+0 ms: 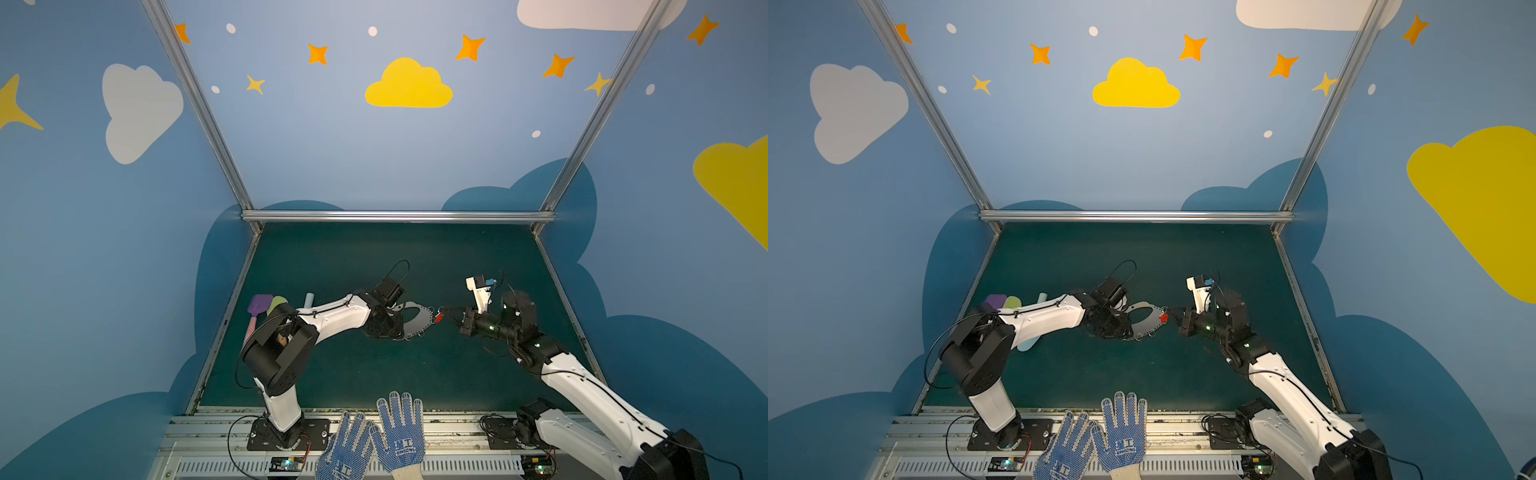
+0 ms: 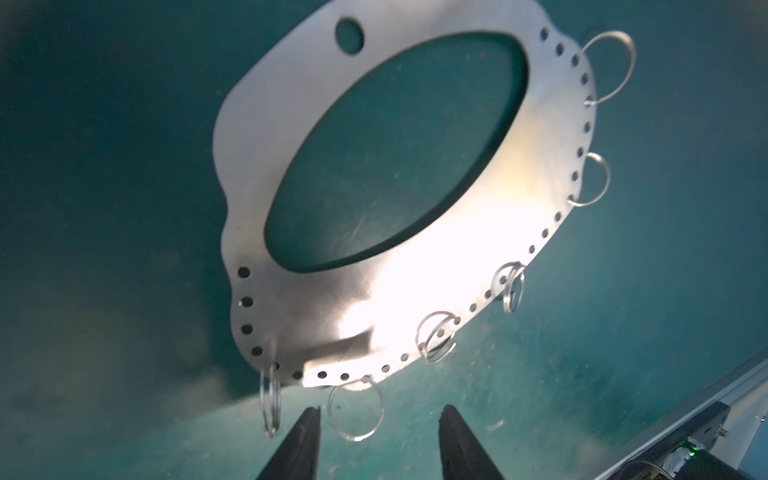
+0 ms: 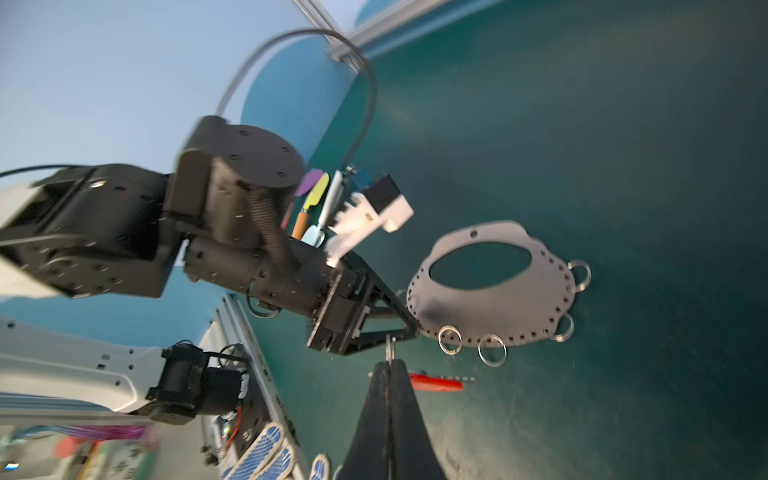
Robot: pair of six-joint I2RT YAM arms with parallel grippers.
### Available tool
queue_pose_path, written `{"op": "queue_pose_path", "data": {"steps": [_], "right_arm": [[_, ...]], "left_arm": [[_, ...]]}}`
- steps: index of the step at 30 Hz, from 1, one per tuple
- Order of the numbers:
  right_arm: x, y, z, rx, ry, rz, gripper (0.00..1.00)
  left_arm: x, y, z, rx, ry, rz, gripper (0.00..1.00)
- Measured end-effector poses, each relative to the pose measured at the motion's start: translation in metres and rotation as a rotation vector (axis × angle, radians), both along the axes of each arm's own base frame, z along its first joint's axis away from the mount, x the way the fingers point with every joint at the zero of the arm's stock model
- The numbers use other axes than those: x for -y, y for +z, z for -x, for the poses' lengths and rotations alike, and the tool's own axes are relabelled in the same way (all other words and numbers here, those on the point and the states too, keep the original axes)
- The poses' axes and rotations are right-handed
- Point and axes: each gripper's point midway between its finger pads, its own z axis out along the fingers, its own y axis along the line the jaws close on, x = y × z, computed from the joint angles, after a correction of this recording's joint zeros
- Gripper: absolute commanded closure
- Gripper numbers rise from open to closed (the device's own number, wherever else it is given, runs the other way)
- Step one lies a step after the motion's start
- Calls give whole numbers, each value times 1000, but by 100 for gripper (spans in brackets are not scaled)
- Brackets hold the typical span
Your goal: Put the keys on the keyring
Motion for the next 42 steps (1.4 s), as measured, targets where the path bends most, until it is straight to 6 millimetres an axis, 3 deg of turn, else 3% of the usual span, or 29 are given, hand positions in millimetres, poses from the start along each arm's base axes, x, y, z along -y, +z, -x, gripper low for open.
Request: {"op": "queue_pose_path", "data": {"steps": [7, 16, 22, 30, 36, 42], "right_arm": [[20, 12, 9, 242, -96, -28, 100], [29, 39, 2, 416, -178, -51, 100], [32, 56, -4, 519, -214, -48, 100], [28, 53, -14, 531, -212, -2, 100], [29, 55, -13, 540, -213, -3, 100], [29, 56, -12, 542, -212, -6, 100]], "left_arm": [[-4, -10, 4, -5, 29, 10, 43], [-2, 4, -8, 28, 89, 98, 40], [-4, 3, -13, 15, 139, 148, 38], [-3, 4, -17, -5, 178, 190, 38], [-1, -1, -14, -42, 193, 199, 42], [-8, -11, -10, -75, 212, 153, 55]]}}
